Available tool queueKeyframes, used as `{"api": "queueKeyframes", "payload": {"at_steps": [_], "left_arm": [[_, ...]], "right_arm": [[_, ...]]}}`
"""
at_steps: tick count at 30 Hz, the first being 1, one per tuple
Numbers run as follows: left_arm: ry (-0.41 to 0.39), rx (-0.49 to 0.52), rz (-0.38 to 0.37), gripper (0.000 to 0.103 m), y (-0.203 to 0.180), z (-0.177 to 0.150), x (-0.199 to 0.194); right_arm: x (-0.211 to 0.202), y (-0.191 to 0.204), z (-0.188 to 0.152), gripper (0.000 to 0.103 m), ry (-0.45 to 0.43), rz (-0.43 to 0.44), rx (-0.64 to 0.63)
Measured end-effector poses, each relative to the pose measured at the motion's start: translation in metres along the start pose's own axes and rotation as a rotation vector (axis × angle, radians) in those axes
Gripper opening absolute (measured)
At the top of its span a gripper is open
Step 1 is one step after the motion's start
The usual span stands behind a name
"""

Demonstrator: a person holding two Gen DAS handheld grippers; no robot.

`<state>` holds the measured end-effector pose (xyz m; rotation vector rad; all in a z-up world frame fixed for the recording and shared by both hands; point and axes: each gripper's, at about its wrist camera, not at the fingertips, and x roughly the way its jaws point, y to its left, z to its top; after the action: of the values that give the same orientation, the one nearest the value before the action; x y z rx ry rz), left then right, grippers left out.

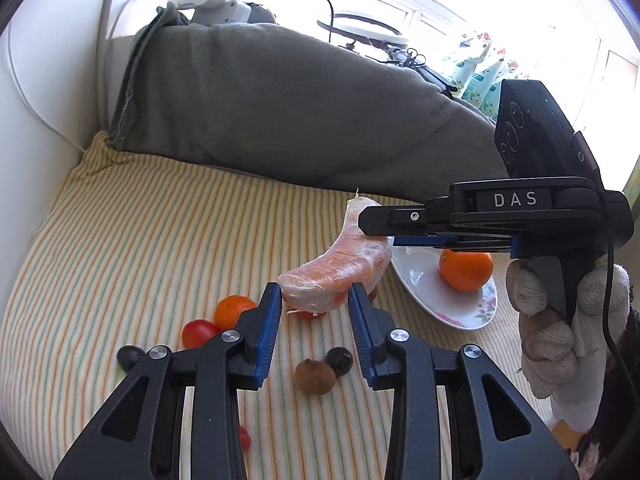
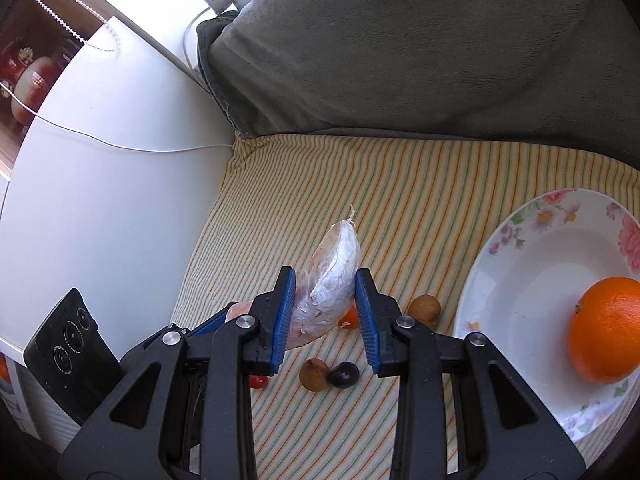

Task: Organize fruits
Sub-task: 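Carry the wrapped pink item with the right tool onto the plate beside the orange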

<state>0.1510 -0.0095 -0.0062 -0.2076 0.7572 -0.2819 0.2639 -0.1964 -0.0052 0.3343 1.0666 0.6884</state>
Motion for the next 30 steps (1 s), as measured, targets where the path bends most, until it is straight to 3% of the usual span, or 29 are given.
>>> {"api": "queueKeyframes", "payload": {"at_steps": [16,30], "left_arm": [[0.036,0.082,-0.072,0.033,-0.053,0.011,0.037],[0.081,0.135,-0.116,0.033,-0.081,0.009,0.061]], "right_arm": [[-0.048,-0.074,0.0,0.032,-0.034,-0.049,0.082],[-0.048,-0.106,0.014,0.032,-0.056,-0.104,0.128]]}}
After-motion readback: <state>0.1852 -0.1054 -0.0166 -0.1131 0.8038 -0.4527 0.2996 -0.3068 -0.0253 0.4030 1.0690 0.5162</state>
